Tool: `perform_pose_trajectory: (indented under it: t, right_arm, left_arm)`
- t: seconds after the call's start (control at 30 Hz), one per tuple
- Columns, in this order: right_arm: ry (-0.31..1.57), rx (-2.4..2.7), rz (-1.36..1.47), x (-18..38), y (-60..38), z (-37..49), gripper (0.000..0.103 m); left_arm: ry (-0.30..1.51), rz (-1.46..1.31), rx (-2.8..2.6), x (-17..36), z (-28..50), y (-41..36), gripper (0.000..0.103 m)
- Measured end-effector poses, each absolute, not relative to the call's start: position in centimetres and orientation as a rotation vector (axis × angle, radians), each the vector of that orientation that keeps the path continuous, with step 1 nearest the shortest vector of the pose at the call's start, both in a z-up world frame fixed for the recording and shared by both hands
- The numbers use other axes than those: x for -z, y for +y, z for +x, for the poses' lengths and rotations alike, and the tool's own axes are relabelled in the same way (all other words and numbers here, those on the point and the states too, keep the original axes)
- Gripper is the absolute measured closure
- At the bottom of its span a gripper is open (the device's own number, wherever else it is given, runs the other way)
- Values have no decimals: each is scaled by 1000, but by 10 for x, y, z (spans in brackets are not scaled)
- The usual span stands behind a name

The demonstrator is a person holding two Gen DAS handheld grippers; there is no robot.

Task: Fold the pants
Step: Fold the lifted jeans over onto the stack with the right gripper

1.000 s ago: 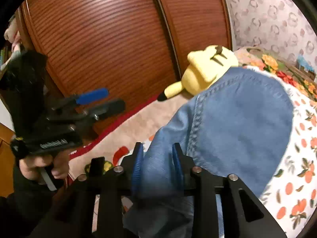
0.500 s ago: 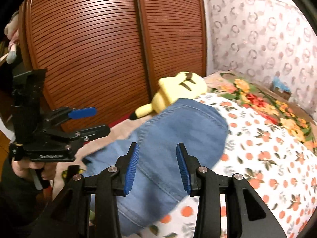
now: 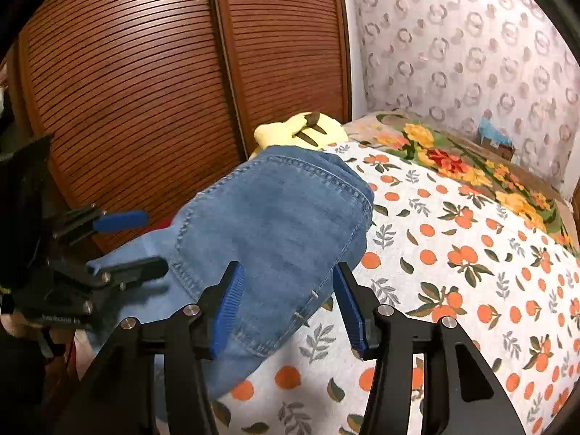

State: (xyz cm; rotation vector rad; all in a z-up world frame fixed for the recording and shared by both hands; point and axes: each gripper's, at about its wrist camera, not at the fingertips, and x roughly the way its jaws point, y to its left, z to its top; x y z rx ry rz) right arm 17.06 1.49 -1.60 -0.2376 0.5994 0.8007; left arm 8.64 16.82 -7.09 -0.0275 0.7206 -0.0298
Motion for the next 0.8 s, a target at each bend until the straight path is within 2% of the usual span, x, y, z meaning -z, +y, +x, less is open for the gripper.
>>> perform_pose_trajectory:
  t: [0.27,0.53,0.8]
  right_arm:
    - [627,-773,-268,25,17,195,46]
    - [693,-794,-192,42,15,228,31]
    - [752,-854,-119,43,16,258,29]
  left_arm:
    - [789,-41,7,96,92,176,26]
    - [811,-80,25,105,93,181,26]
    - [798,-76,40,86,101,189,26]
